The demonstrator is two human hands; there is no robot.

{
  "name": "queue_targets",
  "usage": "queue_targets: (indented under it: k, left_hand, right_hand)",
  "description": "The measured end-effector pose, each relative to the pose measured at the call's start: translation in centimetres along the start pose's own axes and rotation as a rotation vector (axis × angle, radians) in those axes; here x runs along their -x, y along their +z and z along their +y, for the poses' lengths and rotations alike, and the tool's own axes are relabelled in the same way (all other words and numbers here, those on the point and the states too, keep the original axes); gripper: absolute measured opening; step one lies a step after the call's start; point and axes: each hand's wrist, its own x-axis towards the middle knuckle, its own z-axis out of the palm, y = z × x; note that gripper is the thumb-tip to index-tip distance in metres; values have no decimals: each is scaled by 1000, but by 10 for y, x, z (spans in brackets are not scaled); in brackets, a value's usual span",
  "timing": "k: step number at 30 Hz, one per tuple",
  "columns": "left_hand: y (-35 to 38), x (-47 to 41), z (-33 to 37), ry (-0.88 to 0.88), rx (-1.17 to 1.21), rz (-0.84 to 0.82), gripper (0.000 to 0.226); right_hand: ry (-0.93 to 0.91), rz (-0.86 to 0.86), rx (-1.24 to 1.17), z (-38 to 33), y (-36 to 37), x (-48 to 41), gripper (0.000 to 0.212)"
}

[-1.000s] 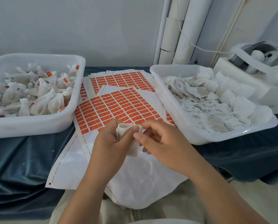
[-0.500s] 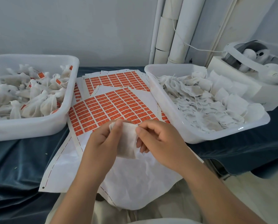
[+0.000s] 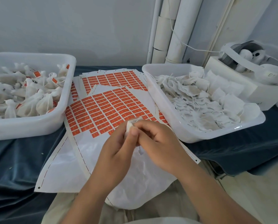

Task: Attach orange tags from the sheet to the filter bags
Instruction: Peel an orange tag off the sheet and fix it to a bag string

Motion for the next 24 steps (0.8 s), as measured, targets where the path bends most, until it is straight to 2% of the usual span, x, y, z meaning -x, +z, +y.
queue_targets:
  k: [5, 7, 9, 10, 12, 14, 17, 20, 24]
  left_hand:
    - [-11, -5, -6, -54, 42, 9, 27]
    - [-12, -5, -7, -75, 12, 12, 31]
    - [-10, -3, -5, -82, -22, 14, 32]
    - [-8, -2, -2, -83, -16, 21, 32]
    - [-8, -2, 1, -81, 15, 51, 33]
    - [-14, -3, 4, -91, 52, 75, 30]
    - [-24, -5, 4, -125, 1, 88, 28]
    - [-31, -5, 3, -188, -36, 124, 27]
    - [-41, -5, -2, -254, -67, 222, 47]
  right_hand:
    - [139, -87, -156, 2, -6, -4, 32]
    - [119, 38, -182, 2, -3, -4, 40]
    - [-10, 258, -29, 4, -1, -4, 36]
    - [-52, 277, 52, 4, 0, -4, 33]
    - [-26, 160, 124, 7, -1, -3, 41]
    - [40, 38, 58, 7, -4, -4, 15]
    - [0, 42, 102, 10, -7, -4, 35]
    - [-6, 3, 117, 10, -9, -4, 32]
    - [-20, -25, 151, 12, -14, -4, 29]
